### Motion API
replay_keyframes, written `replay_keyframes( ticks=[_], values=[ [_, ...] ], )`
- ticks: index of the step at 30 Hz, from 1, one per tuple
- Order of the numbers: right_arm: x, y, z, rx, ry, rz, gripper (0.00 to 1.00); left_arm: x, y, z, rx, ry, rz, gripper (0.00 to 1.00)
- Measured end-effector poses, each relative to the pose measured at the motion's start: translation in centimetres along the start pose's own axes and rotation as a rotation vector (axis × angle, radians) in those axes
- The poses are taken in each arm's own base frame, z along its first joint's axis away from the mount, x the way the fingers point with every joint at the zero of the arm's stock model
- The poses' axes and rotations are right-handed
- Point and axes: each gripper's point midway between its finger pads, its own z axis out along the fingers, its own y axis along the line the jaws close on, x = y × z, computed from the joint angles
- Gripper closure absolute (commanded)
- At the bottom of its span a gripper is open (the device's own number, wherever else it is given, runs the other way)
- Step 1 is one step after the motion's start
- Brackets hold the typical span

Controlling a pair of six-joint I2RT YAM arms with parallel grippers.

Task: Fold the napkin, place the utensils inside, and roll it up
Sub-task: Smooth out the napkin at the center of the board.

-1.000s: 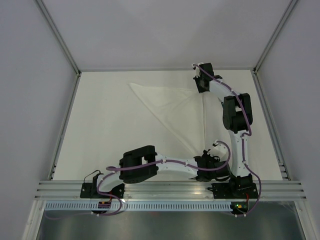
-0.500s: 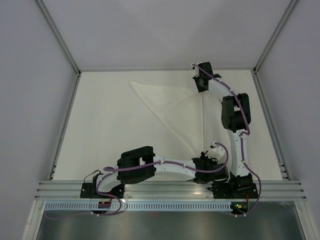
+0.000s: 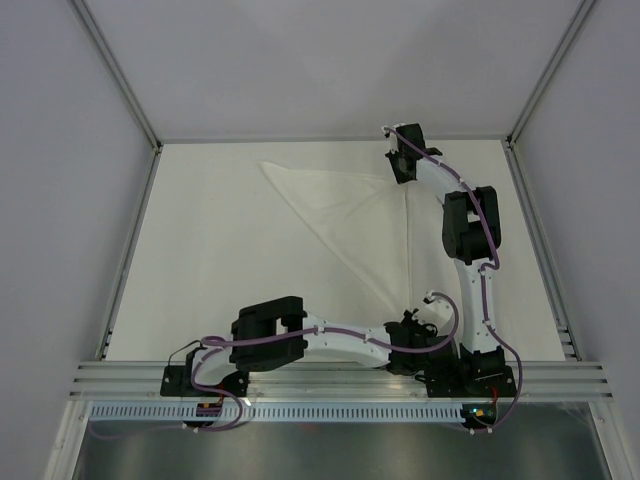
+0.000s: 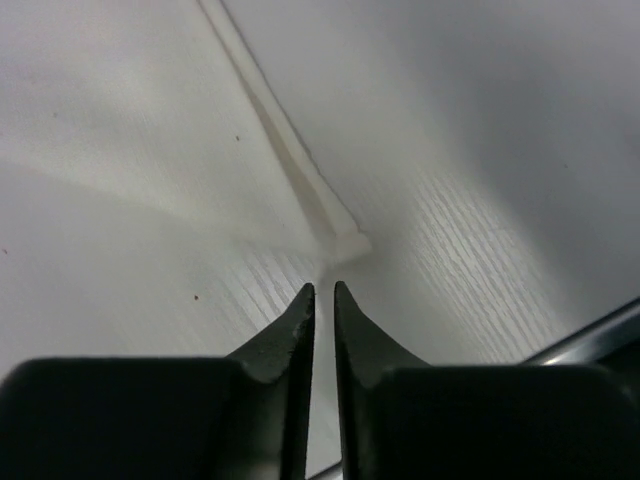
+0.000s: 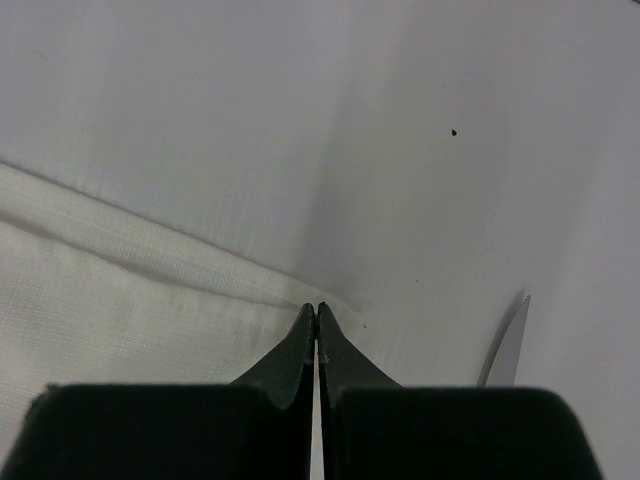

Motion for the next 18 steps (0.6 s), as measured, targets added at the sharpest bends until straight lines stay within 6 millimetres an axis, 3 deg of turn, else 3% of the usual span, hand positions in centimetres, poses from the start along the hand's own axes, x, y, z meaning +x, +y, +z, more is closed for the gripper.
replay_keyframes(
  ticks=[2, 6, 11, 14, 18],
  values=[
    [-0.2, -0.2, 0.0, 0.005, -0.008, 0.0, 1.0, 0.1, -0.5, -0.7, 0.019, 0.003, 0.001, 0.69],
    [-0.3, -0.3, 0.1, 0.007, -0.012, -0.002, 1.0, -0.3, -0.8, -2.1, 0.048, -0.001, -0.008, 0.6],
    [-0.3, -0.3, 0.2, 0.008, -0.016, -0.001, 0.98, -4.2, 0.4, -5.3, 0.089, -0.058, -0.081, 0.55],
    [-0.2, -0.3, 0.2, 0.007, -0.018, 0.0, 0.92, -7.5, 3.1, -7.0, 0.095, -0.101, -0.163, 0.55],
    [-0.2, -0.2, 0.2, 0.003, -0.018, 0.0, 0.92, -12.3, 10.2, -6.6, 0.032, -0.157, -0.325, 0.56]
  ],
)
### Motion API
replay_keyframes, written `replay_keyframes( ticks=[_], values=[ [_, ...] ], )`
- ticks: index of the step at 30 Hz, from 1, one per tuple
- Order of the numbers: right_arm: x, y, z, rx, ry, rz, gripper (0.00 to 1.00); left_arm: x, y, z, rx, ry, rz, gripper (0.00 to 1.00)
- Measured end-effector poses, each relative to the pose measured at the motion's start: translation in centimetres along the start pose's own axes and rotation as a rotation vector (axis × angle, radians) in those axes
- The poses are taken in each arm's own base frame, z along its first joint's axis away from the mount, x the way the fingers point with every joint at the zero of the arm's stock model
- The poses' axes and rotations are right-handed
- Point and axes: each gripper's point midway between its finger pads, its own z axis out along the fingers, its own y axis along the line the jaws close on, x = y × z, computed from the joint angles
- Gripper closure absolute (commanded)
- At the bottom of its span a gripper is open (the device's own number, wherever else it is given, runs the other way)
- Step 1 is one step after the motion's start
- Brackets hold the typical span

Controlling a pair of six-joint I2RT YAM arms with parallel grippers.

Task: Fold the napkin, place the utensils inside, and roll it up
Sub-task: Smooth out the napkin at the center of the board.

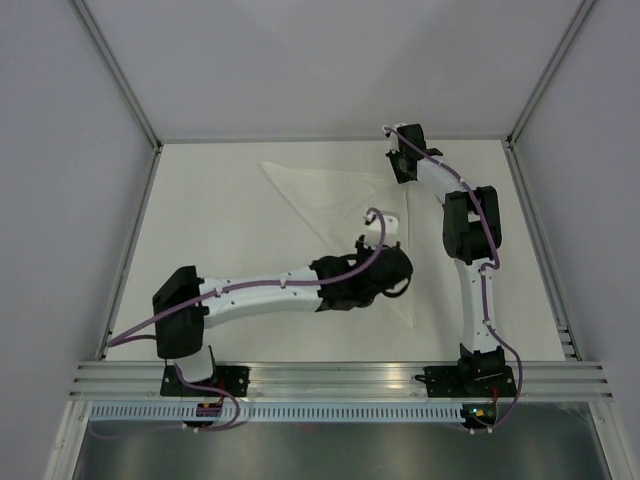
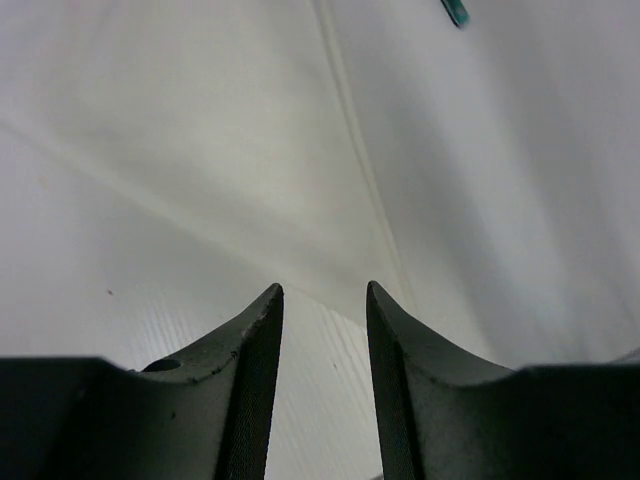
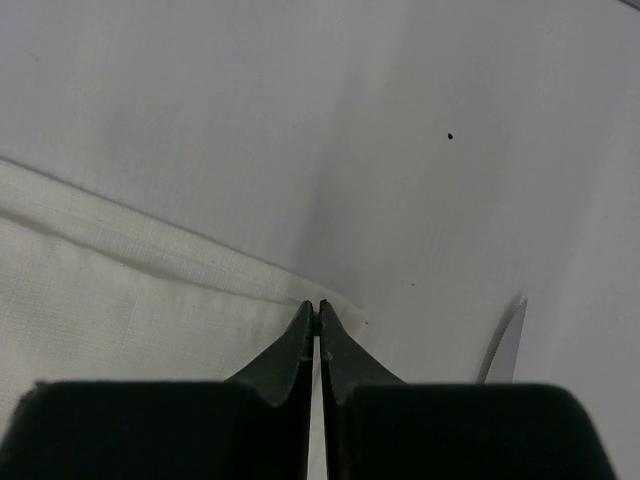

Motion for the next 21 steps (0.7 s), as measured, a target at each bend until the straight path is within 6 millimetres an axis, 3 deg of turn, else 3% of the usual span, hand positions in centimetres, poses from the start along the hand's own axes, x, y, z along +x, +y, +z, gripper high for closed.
replay_keyframes(
  ticks=[3, 7, 11, 16, 21],
  values=[
    [0.0, 0.0, 0.0, -0.003, -0.001, 0.0, 0.93, -3.3, 5.1, 2.4, -0.074, -0.032, -0.108, 0.56],
    [0.0, 0.1, 0.0, -0.005, -0.001, 0.0, 0.96, -4.5, 10.2, 5.5, -0.147, -0.018, -0.19, 0.57],
    [0.0, 0.1, 0.0, -0.007, -0.002, 0.004, 0.98, -4.1, 10.7, 8.0, -0.138, 0.01, -0.22, 0.59],
    [0.0, 0.1, -0.6, -0.014, -0.005, 0.01, 0.98, -1.7, 10.5, 11.1, -0.121, 0.081, -0.221, 0.59],
    [-0.3, -0.1, -1.4, -0.014, -0.015, 0.015, 0.97, -0.6, 11.9, 13.1, -0.12, 0.133, -0.247, 0.6]
  ],
)
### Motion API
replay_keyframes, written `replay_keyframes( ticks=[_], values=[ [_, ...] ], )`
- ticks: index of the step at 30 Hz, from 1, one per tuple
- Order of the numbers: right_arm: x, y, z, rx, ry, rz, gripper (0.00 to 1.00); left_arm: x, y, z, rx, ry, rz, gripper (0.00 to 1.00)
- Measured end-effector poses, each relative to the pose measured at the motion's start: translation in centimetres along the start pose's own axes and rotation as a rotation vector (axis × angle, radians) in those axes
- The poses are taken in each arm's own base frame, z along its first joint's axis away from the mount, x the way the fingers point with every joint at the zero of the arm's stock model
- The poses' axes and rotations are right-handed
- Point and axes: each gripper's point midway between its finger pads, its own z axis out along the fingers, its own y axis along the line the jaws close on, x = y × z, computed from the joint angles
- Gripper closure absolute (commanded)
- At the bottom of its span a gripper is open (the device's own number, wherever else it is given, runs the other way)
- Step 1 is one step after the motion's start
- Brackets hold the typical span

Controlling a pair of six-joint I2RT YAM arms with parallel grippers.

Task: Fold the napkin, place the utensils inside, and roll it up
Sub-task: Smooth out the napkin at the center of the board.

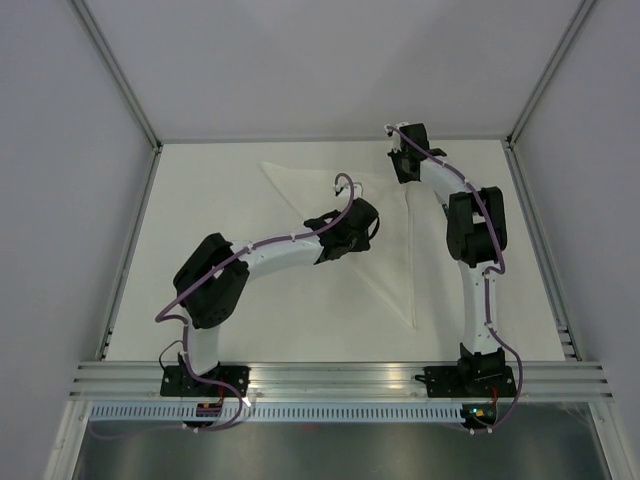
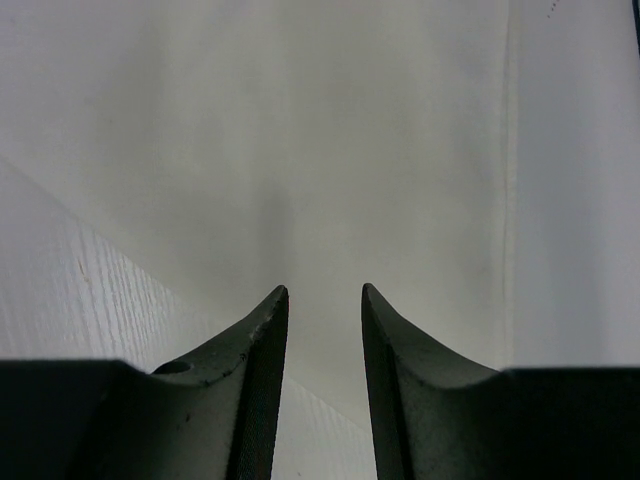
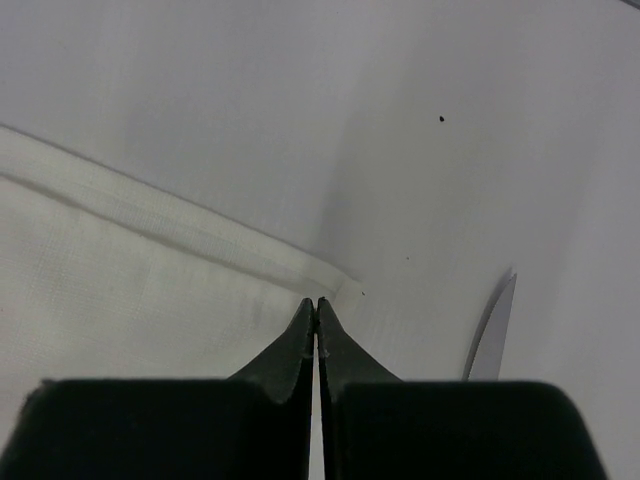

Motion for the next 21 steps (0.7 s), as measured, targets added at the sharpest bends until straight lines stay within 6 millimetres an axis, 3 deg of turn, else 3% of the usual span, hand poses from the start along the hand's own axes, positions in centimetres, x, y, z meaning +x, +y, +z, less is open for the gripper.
replay_keyframes(
  ticks=[4, 7, 10, 11, 14, 18, 21],
  values=[
    [0.8, 0.1, -0.3, -0.004, 0.011, 0.0, 0.96, -0.5, 1.3, 1.6, -0.009, 0.017, -0.03, 0.59],
    [1.7, 0.0, -0.3, -0.005, 0.027, 0.001, 0.87, -1.0, 2.1, 2.5, -0.01, 0.029, -0.053, 0.58],
    [2.4, -0.1, -0.5, -0.003, 0.041, 0.002, 0.67, -2.0, 2.5, 3.5, 0.0, 0.033, -0.079, 0.54],
    [2.4, -0.3, -0.6, -0.002, 0.042, 0.006, 0.54, -2.7, 2.6, 3.9, 0.004, 0.03, -0.092, 0.52],
    [2.4, -0.9, -0.8, 0.002, 0.039, 0.026, 0.39, -5.4, 2.8, 5.1, 0.03, 0.009, -0.131, 0.52],
    [2.2, -2.3, -1.3, -0.016, 0.03, 0.064, 0.41, -8.1, 3.5, 6.7, 0.05, -0.009, -0.171, 0.51],
    [1.6, -3.0, -1.8, -0.045, 0.022, 0.091, 0.43, -8.9, 4.1, 8.4, 0.059, -0.002, -0.19, 0.51]
  ],
)
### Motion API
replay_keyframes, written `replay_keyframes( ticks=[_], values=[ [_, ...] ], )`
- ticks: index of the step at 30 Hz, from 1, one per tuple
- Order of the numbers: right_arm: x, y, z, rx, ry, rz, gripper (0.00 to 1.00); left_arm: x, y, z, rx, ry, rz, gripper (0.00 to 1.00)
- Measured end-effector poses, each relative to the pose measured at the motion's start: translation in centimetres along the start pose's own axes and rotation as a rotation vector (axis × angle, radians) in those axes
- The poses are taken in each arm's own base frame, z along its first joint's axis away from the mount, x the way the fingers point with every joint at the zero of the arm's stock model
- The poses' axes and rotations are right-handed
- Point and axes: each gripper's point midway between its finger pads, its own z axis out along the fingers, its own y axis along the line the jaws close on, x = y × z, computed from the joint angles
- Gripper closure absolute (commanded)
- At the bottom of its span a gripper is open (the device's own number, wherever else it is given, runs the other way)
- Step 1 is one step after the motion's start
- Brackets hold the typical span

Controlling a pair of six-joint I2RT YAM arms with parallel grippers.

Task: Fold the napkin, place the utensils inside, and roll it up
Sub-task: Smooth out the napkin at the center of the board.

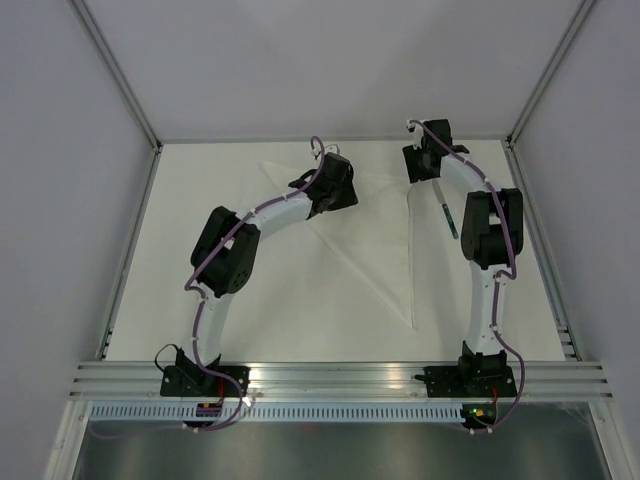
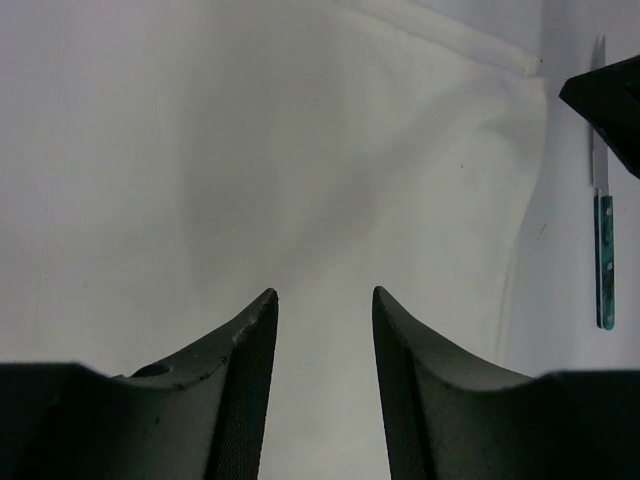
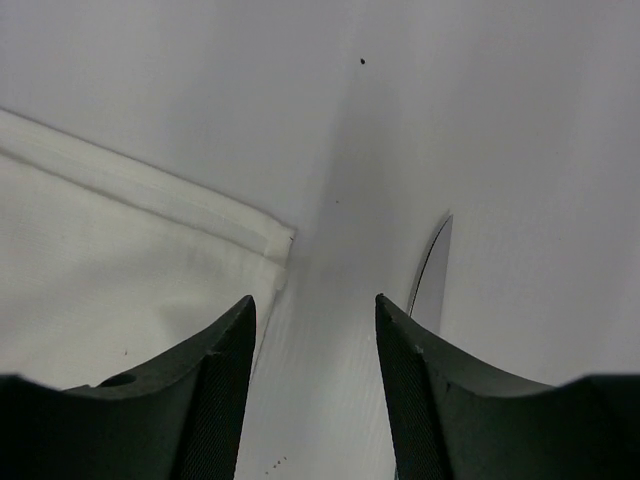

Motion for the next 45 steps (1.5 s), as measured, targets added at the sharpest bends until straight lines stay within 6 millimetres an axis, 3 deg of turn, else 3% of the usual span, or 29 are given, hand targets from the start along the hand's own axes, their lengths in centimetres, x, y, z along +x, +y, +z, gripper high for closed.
replay_keyframes(
  ticks=[6, 9, 13, 16, 21, 30, 38, 45],
  values=[
    [-1.4, 1.3, -1.9, -0.105, -0.025, 0.021, 0.52, -1.0, -0.4, 3.8, 0.034, 0.014, -0.008, 0.52],
    [-2.4, 2.5, -2.9, -0.175, -0.044, 0.011, 0.54, -1.1, -0.5, 4.6, 0.046, 0.021, -0.013, 0.52],
    [-6.4, 3.8, -3.6, -0.266, -0.108, -0.04, 0.56, 0.0, 0.1, 4.8, 0.065, 0.035, -0.017, 0.52],
    [-8.8, 4.4, -3.5, -0.308, -0.169, -0.104, 0.57, 2.5, 1.8, 4.4, 0.048, 0.088, -0.015, 0.52],
    [-6.8, 5.9, -1.7, -0.373, -0.128, -0.219, 0.62, 3.3, 2.2, 1.8, 0.069, 0.097, -0.024, 0.51],
    [-2.5, 9.1, 1.1, -0.473, -0.044, -0.334, 0.66, -0.5, -0.2, -3.3, 0.155, 0.0, -0.031, 0.5],
    [-1.1, 9.9, 1.7, -0.484, -0.019, -0.379, 0.67, -1.1, -0.8, -4.0, 0.179, -0.015, -0.032, 0.5],
    [-2.1, 9.6, 2.2, -0.449, -0.054, -0.401, 0.63, -0.8, -0.7, -3.9, 0.184, -0.005, -0.031, 0.5]
  ],
)
